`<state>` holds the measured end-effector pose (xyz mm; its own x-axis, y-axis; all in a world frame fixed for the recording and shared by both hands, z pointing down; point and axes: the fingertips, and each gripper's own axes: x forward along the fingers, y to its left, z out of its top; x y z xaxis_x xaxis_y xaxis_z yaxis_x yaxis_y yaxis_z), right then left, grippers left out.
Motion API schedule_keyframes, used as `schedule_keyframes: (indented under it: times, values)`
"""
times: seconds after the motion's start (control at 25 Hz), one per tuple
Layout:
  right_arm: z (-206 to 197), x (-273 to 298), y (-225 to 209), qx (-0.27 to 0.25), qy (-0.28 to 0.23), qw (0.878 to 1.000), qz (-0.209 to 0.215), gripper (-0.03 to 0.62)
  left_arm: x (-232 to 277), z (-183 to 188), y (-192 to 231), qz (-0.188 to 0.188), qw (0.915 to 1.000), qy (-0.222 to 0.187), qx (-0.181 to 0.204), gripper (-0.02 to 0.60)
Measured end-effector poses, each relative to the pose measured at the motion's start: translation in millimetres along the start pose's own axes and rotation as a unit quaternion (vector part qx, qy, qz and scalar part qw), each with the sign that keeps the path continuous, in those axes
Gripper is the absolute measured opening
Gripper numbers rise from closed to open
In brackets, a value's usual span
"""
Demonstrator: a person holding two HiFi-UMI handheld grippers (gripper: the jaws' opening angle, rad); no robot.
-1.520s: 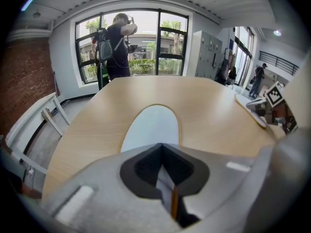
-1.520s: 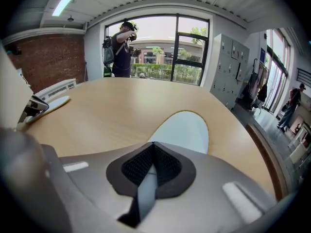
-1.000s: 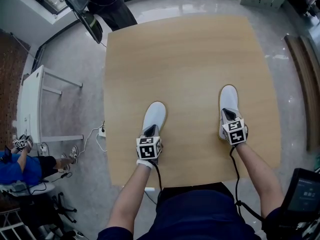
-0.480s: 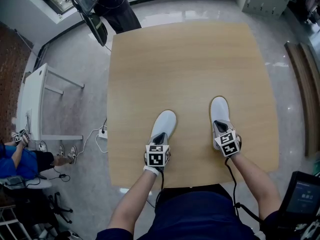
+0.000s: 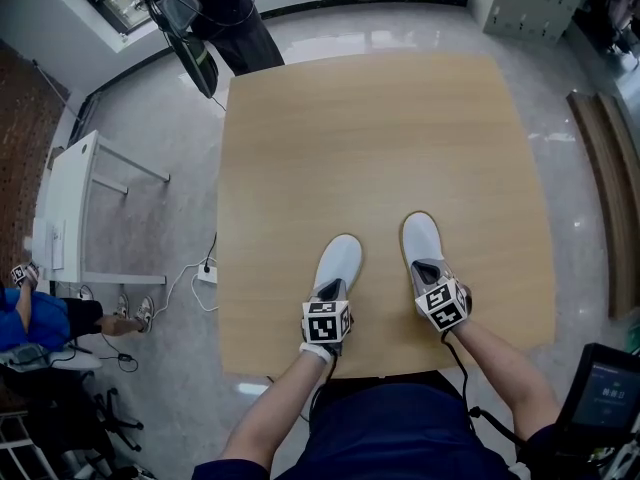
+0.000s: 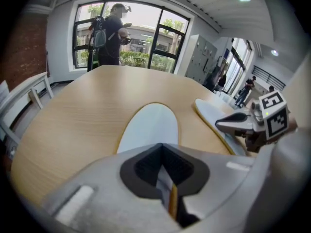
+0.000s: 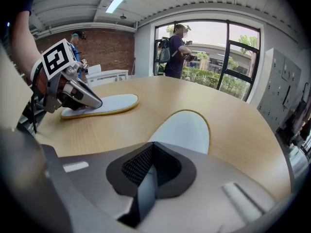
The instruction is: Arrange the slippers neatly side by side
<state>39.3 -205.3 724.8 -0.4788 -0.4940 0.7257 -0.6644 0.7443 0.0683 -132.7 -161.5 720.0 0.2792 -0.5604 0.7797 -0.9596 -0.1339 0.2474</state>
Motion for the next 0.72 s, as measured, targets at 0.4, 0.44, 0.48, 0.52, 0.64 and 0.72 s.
schedule_keyframes:
  times: [0.4, 0.44, 0.48, 0.52, 0.64, 0.72]
  values:
    - [6.1, -8.1, 42.8, 0.009, 0.002, 1.000, 0.006, 0.009, -9.3, -10.7, -18.7, -0.005, 0.9847, -0.002, -0.174, 0.005]
    - [7.8, -8.5, 46.5, 0.013, 0.003, 1.000, 0.004, 0.009, -9.0, -11.2, -20.8, -0.010, 0.9832, -0.003, -0.182, 0.005]
    - [9.5, -8.6, 49.6, 0.017, 0.004, 1.000, 0.004, 0.009, -7.6, -11.5, -23.4, -0.018, 0.9818, -0.004, -0.189, 0.005]
    - [10.9, -8.3, 52.1, 0.022, 0.005, 1.000, 0.004, 0.009, -6.1, -11.5, -25.9, -0.025, 0.9805, -0.003, -0.195, 0.005]
    - [13.7, -4.2, 56.9, 0.034, 0.008, 0.999, 0.007, 0.009, -5.4, -8.6, -30.8, -0.043, 0.9811, 0.007, -0.189, 0.005]
    - [14.5, -1.8, 57.5, 0.044, 0.009, 0.999, 0.009, 0.010, -11.5, -3.2, -30.4, -0.048, 0.9842, 0.012, -0.170, 0.005]
